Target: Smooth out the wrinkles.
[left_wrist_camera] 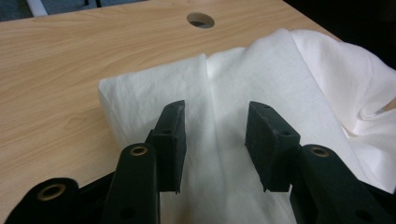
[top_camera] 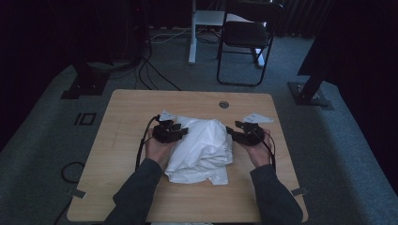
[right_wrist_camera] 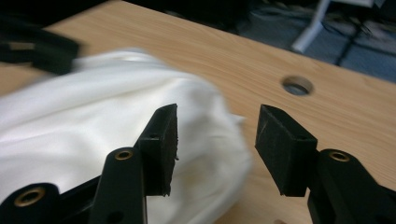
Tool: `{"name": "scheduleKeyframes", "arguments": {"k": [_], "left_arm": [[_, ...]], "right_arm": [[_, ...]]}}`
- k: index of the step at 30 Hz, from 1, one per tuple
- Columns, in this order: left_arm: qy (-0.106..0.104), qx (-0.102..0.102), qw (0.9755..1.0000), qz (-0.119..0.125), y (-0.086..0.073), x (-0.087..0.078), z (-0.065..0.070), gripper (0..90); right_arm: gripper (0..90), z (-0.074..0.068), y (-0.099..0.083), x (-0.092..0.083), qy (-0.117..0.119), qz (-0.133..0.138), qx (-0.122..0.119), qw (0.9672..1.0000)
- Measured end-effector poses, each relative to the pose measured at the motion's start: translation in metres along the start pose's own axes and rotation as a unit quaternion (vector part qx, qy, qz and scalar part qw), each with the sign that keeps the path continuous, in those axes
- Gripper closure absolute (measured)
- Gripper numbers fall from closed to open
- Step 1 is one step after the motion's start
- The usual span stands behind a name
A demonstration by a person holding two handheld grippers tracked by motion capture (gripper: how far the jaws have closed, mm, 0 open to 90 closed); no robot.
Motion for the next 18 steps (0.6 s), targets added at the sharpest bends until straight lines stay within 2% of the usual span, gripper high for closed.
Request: {"name": "scheduleKeyframes", "arguments": {"k": [2, 5, 8, 12, 13, 15, 16, 18], "left_arm": [[-0.001, -0.006, 1.0000, 0.001, 0.000, 0.000, -0.002, 57.7], [-0.002, -0.008, 1.0000, 0.001, 0.000, 0.001, -0.001, 57.7], [-0.002, -0.007, 1.0000, 0.001, 0.000, 0.001, 0.000, 57.7], [-0.004, -0.008, 1.0000, 0.001, 0.001, 0.003, 0.002, 57.6], [-0.004, -0.008, 1.0000, 0.001, 0.001, 0.003, 0.002, 57.4], [-0.004, -0.009, 0.9999, 0.001, 0.001, 0.003, 0.002, 57.0], [-0.004, -0.008, 1.0000, 0.002, 0.001, 0.002, 0.003, 57.0], [-0.004, -0.008, 1.0000, 0.004, 0.001, 0.002, 0.003, 56.4]], "right_arm": [[50.8, -0.021, -0.003, -0.008, 0.029, 0.004, -0.016, 0.9995], [48.5, -0.052, -0.018, -0.006, 0.075, -0.012, -0.032, 0.9966], [47.5, -0.064, -0.031, 0.007, 0.089, -0.037, -0.043, 0.9945], [50.6, -0.067, -0.044, 0.026, 0.083, -0.077, -0.063, 0.9916], [55.5, -0.067, -0.046, 0.029, 0.083, -0.084, -0.066, 0.9909], [73.9, -0.068, -0.050, 0.031, 0.089, -0.098, -0.073, 0.9885], [80.2, -0.069, -0.051, 0.030, 0.087, -0.103, -0.078, 0.9878], [84.3, -0.070, -0.050, 0.023, 0.074, -0.097, -0.088, 0.9886]]}}
Point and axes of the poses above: each handheld gripper's, and its own axes: x roughly forward along the jaws, y roughly out of its top, z roughly to its right, the point moved 10 cm from there along x, roughly forward along the jaws, and after that the axes turned 11 degrees about y, right-handed, at the moved point
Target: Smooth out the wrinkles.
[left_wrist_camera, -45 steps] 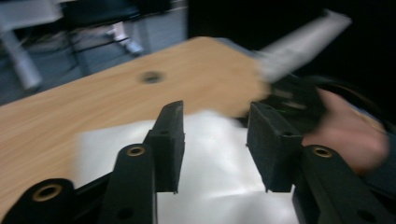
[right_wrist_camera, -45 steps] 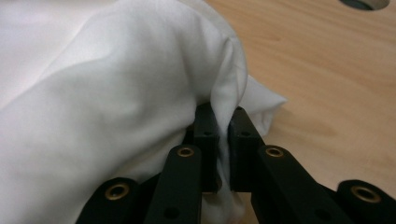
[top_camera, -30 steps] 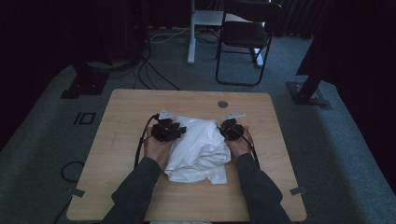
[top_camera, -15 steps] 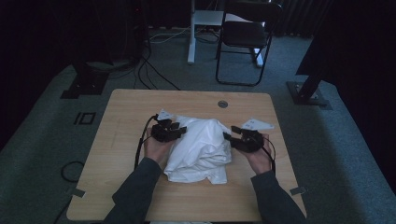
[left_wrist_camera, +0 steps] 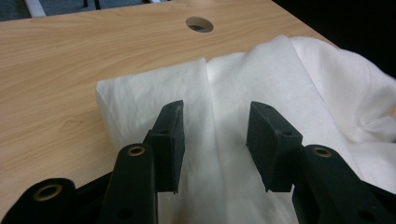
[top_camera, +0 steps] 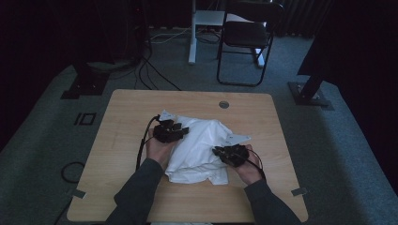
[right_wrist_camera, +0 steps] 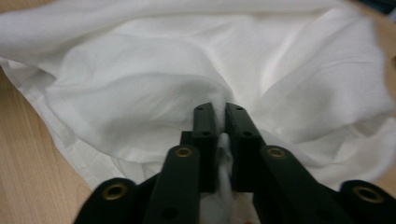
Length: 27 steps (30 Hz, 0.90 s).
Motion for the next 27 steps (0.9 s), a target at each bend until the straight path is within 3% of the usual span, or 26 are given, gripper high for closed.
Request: {"name": "scheduleKeyframes", "arguments": {"k": [3, 5, 9, 14, 16, 17, 19, 21, 24, 27], "left_arm": [[-0.001, -0.002, 1.0000, 0.002, 0.001, -0.001, 0.001, 56.0], [-0.001, -0.002, 1.0000, 0.003, 0.001, -0.001, 0.001, 55.9], [-0.001, -0.004, 1.0000, 0.003, 0.001, -0.002, 0.000, 55.3], [0.000, -0.007, 1.0000, 0.007, 0.002, -0.003, -0.003, 55.0], [0.001, -0.010, 0.9999, 0.008, 0.003, -0.003, -0.006, 54.5], [0.001, -0.010, 0.9999, 0.008, 0.003, -0.003, -0.006, 54.4], [0.009, -0.005, 0.9999, 0.009, 0.006, -0.001, -0.011, 54.0], [0.015, -0.007, 0.9997, 0.015, 0.013, 0.004, -0.016, 52.9], [0.039, -0.030, 0.9985, 0.025, 0.023, 0.014, -0.031, 51.8], [0.045, -0.052, 0.9975, 0.020, 0.027, 0.029, -0.042, 50.2]], "right_arm": [[84.8, -0.004, 0.007, -0.021, -0.006, 0.029, -0.008, 0.9995], [84.6, -0.008, 0.011, -0.035, 0.004, 0.049, -0.008, 0.9988], [85.3, -0.015, 0.011, -0.055, 0.006, 0.063, -0.012, 0.9979], [86.3, -0.019, -0.022, -0.055, 0.002, 0.020, -0.013, 0.9997], [86.7, -0.017, -0.041, -0.047, 0.006, -0.001, -0.001, 1.0000], [86.7, -0.017, -0.041, -0.047, 0.006, -0.001, -0.001, 1.0000], [86.1, -0.015, -0.064, -0.036, 0.015, -0.022, 0.016, 0.9995], [85.9, -0.014, -0.067, -0.035, 0.018, -0.020, 0.024, 0.9993], [85.5, -0.013, -0.061, -0.036, 0.019, -0.015, 0.021, 0.9995], [82.8, -0.014, -0.057, -0.036, 0.020, -0.019, 0.014, 0.9995]]}}
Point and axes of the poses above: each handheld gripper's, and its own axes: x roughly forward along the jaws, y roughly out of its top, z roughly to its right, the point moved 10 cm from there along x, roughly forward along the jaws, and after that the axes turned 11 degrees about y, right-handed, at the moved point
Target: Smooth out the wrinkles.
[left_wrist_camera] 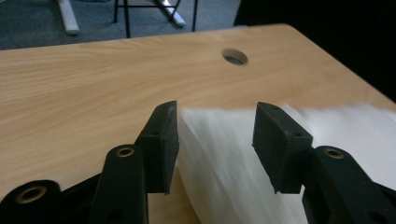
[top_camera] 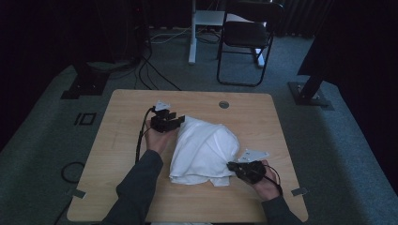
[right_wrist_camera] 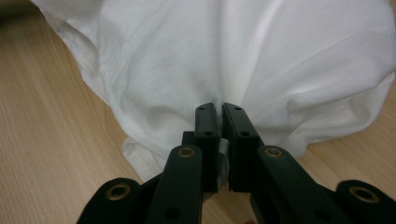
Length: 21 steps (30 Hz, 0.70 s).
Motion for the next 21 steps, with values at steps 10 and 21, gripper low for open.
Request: {"name": "scheduleKeyframes", "arguments": {"k": [10, 21], "left_arm": [[-0.038, -0.003, 0.9989, -0.027, -0.015, 0.026, 0.010, 50.7], [-0.032, 0.032, 0.9981, -0.042, -0.023, 0.031, 0.016, 84.4]], "right_arm": [[57.7, 0.024, 0.034, -0.023, -0.067, 0.077, 0.033, 0.9943], [81.4, 0.046, 0.033, 0.041, -0.091, 0.000, 0.056, 0.9943]]}}
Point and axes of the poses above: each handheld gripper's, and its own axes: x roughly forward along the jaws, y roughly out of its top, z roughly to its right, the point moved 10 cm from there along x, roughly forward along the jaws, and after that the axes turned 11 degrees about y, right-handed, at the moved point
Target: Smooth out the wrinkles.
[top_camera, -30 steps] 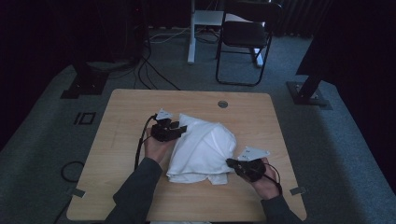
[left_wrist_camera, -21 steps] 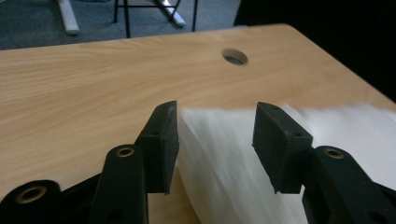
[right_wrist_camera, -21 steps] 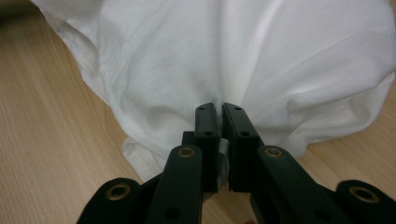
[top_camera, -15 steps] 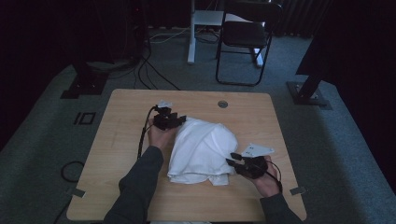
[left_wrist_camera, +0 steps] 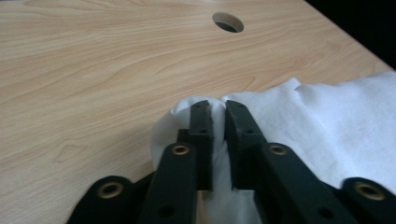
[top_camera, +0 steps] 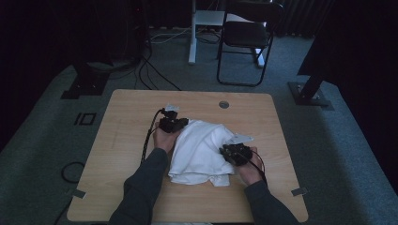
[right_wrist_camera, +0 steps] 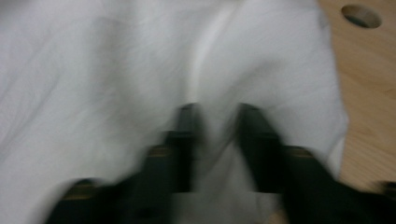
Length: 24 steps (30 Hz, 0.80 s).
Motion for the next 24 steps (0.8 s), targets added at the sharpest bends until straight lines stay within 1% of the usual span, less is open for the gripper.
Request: {"name": "scheduleKeyframes", "arguments": {"k": [1, 3, 4, 6, 8, 10, 11, 13, 14, 15, 16, 17, 18, 19, 20, 21, 23, 24], "left_arm": [[0.004, 0.003, 1.0000, 0.001, 0.000, -0.001, -0.001, 85.6], [0.008, 0.004, 1.0000, 0.005, 0.001, -0.003, -0.003, 86.1], [0.008, 0.001, 0.9999, 0.007, 0.001, -0.004, -0.004, 86.3], [0.013, -0.003, 0.9999, 0.009, 0.000, -0.006, -0.006, 86.4], [0.018, -0.003, 0.9998, 0.010, -0.002, -0.008, -0.008, 86.5], [0.023, -0.004, 0.9997, 0.011, -0.003, -0.010, -0.012, 86.6], [0.024, -0.009, 0.9996, 0.012, -0.003, -0.010, -0.013, 86.7], [0.029, -0.013, 0.9994, 0.012, -0.004, -0.012, -0.017, 87.0], [0.026, -0.014, 0.9995, 0.014, -0.004, -0.012, -0.016, 87.0], [0.022, -0.013, 0.9996, 0.013, -0.004, -0.012, -0.014, 87.0], [0.018, -0.007, 0.9997, 0.016, -0.003, -0.013, -0.012, 86.9], [0.022, 0.002, 0.9996, 0.019, -0.002, -0.014, -0.010, 86.6], [0.026, 0.006, 0.9995, 0.020, -0.002, -0.015, -0.009, 86.0], [0.024, 0.003, 0.9995, 0.020, -0.001, -0.017, -0.010, 84.3], [0.028, -0.003, 0.9993, 0.025, 0.000, -0.019, -0.012, 79.4], [0.032, -0.006, 0.9990, 0.029, 0.002, -0.022, -0.014, 74.0], [0.042, -0.005, 0.9981, 0.045, 0.006, -0.032, -0.017, 65.7], [0.041, -0.004, 0.9978, 0.052, 0.008, -0.038, -0.017, 64.2]], "right_arm": [[88.5, -0.005, 0.001, -0.004, -0.004, 0.007, -0.011, 0.9999], [88.9, -0.011, 0.002, -0.015, -0.008, 0.014, -0.030, 0.9994], [89.0, -0.013, 0.003, -0.021, -0.009, 0.020, -0.037, 0.9991], [89.2, -0.014, 0.002, -0.035, -0.010, 0.029, -0.044, 0.9986], [89.2, -0.013, -0.002, -0.046, -0.007, 0.038, -0.039, 0.9985], [89.2, -0.009, -0.010, -0.058, -0.014, 0.039, -0.035, 0.9985], [89.3, -0.007, -0.016, -0.064, -0.017, 0.040, -0.033, 0.9985], [89.3, 0.001, -0.029, -0.074, -0.023, 0.042, -0.020, 0.9986], [89.4, 0.007, -0.036, -0.079, -0.029, 0.044, -0.009, 0.9986], [89.5, 0.013, -0.042, -0.081, -0.030, 0.046, 0.004, 0.9985], [89.4, 0.018, -0.048, -0.082, -0.025, 0.050, 0.021, 0.9982], [88.2, 0.021, -0.052, -0.081, -0.017, 0.053, 0.038, 0.9977], [84.2, 0.023, -0.055, -0.080, -0.025, 0.053, 0.046, 0.9972], [73.6, 0.025, -0.057, -0.080, -0.042, 0.053, 0.044, 0.9968], [70.6, 0.024, -0.056, -0.080, -0.039, 0.059, 0.046, 0.9964], [69.7, 0.022, -0.055, -0.081, -0.033, 0.066, 0.049, 0.9960], [67.8, 0.016, -0.053, -0.081, -0.024, 0.070, 0.038, 0.9965], [66.2, 0.011, -0.051, -0.079, -0.015, 0.070, 0.035, 0.9969]]}}
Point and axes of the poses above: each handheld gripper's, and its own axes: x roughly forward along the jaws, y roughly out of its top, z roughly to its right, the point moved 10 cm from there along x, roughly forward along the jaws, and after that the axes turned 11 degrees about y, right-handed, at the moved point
